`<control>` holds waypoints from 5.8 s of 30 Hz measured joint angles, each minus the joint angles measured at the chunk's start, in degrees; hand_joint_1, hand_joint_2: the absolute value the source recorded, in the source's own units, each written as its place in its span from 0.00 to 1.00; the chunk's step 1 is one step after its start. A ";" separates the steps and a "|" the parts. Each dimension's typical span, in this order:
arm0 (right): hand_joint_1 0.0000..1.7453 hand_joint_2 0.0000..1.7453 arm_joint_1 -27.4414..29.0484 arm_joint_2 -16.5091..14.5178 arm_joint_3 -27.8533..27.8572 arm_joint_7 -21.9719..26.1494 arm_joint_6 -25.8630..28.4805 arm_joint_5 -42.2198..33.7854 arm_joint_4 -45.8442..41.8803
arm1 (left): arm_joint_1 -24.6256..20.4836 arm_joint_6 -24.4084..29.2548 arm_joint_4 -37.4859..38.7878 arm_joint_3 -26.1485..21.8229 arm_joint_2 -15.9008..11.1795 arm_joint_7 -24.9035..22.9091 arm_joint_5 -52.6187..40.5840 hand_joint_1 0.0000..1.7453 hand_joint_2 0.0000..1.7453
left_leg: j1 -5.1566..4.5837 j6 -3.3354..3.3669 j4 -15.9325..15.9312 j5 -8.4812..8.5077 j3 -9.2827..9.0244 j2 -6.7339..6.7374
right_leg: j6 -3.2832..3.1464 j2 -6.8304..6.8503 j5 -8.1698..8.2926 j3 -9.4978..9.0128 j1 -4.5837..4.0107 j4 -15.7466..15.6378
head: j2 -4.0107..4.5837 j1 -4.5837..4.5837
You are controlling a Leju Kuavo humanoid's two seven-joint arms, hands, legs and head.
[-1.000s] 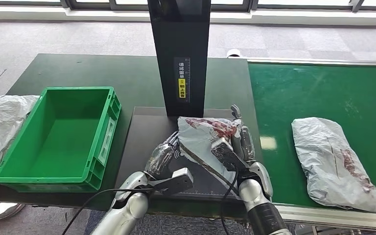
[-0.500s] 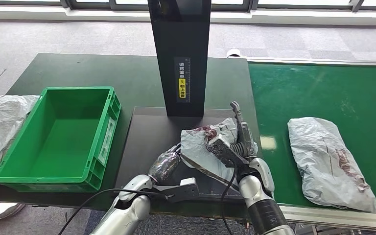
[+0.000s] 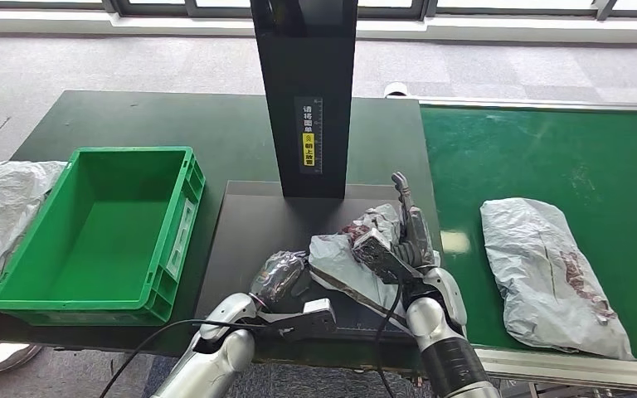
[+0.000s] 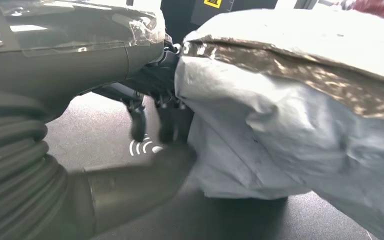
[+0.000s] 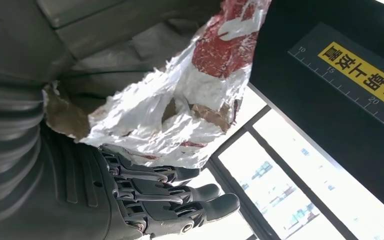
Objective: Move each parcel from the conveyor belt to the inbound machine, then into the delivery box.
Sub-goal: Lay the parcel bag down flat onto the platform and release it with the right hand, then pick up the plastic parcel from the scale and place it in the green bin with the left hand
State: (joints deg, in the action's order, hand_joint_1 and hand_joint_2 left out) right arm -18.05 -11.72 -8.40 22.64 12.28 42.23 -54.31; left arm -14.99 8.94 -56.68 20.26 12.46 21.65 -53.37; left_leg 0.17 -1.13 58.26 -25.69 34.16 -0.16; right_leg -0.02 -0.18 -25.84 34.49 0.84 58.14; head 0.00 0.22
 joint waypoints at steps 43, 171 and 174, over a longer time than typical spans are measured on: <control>0.00 1.00 -1.16 -0.09 0.49 1.98 1.40 -0.59 2.68 | 6.24 31.52 -39.94 -26.38 4.52 2.22 -12.15 1.00 1.00 | 0.06 -0.07 -0.01 0.01 0.05 0.06 | -0.03 -0.03 -0.01 0.03 -0.14 0.01 | 0.00 0.00; 0.00 1.00 -2.30 -0.37 0.40 5.16 0.02 -5.73 5.01 | -0.44 4.44 1.31 -9.23 -3.41 -1.87 -12.31 1.00 1.00 | 0.01 0.07 0.00 0.16 0.15 0.17 | 0.01 -0.09 0.28 0.18 -0.01 -0.03 | 0.01 0.00; 0.00 1.00 -2.30 -0.37 0.40 5.16 0.02 -5.73 5.01 | -0.44 4.43 1.31 -9.20 -3.41 -1.87 -12.31 1.00 1.00 | 0.01 0.07 0.00 0.16 0.15 0.17 | 0.01 -0.09 0.28 0.18 -0.01 -0.03 | 0.00 0.00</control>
State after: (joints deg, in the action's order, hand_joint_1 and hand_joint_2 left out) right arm -20.35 -12.09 -8.00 27.80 12.30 36.50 -49.31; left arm -15.44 13.38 -55.36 11.07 9.05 19.78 -65.68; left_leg 0.18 -1.05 58.26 -25.53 34.31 0.01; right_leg -0.01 -0.27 -25.57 34.68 0.84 58.11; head 0.01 0.22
